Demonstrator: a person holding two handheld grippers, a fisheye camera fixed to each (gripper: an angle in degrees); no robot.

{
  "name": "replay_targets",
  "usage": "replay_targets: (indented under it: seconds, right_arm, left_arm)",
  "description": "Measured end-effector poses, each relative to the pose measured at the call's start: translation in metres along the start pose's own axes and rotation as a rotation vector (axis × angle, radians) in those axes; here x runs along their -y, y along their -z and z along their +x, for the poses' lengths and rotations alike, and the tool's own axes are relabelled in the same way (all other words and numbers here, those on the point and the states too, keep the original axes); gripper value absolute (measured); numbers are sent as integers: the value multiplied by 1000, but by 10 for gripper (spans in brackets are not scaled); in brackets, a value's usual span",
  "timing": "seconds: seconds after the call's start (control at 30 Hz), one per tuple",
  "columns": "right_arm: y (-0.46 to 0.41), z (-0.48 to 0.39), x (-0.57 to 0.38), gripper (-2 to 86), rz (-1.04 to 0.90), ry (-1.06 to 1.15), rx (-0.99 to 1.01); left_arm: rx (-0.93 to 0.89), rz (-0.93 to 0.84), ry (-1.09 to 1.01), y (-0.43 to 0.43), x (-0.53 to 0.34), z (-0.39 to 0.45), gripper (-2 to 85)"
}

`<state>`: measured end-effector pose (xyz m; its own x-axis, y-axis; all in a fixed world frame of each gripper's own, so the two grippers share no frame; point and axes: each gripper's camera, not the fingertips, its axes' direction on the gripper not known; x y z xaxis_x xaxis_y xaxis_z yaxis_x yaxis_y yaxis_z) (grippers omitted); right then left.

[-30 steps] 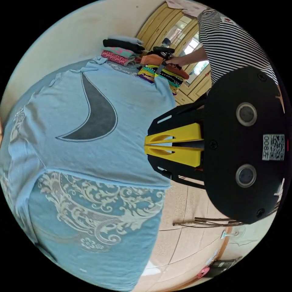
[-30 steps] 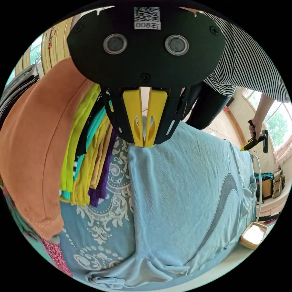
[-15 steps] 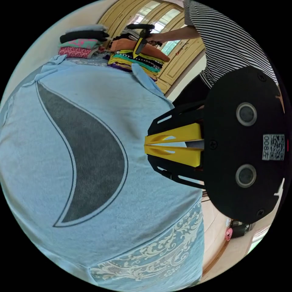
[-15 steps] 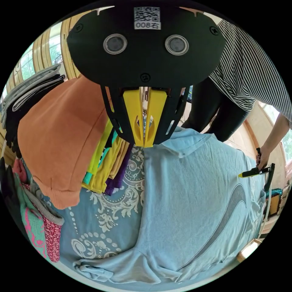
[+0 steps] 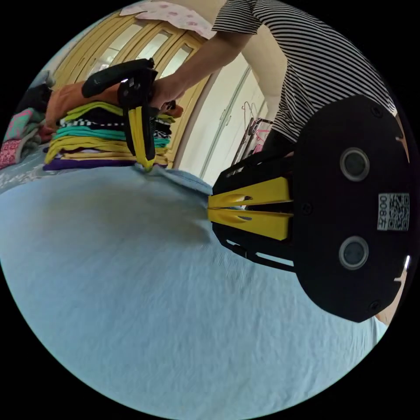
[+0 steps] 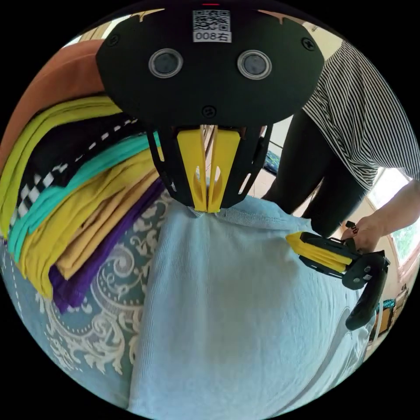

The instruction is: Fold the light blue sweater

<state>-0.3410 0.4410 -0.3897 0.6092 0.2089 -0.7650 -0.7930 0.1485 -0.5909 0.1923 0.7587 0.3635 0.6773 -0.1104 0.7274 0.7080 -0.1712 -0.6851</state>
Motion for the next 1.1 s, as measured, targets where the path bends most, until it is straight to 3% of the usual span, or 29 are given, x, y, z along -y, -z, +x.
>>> replay_targets:
  seconds: [0.17,0.3,0.4,0.5,0.57,0.63,0.7,0.9,1.1]
  right_arm:
    - [-3,11,-47,1,-3,-85,16]
    - [39,7,-40,1,248,-107,131]
    - [55,0,-9,1,364,-61,84]
    - [56,2,18,1,447,-58,82]
    - [51,0,30,1,486,-60,67]
    - [23,-11,55,0,420,-21,-25]
    - [14,-18,48,0,490,6,-100]
    - [10,23,49,5,488,-43,121]
    - [93,112,43,45,919,-137,276]
  left_arm:
    - [-7,-68,-90,-5,12,57,1]
    - [-7,8,-90,28,22,77,1]
    - [60,123,-81,71,26,93,1]
    - [223,285,-112,134,27,120,1]
    - [467,364,-123,179,33,141,1]
    - [635,353,-115,198,44,149,2]
    - [758,266,-119,201,57,149,2]
    - [532,295,-103,236,51,159,5]
    - [362,500,-261,316,87,202,28]
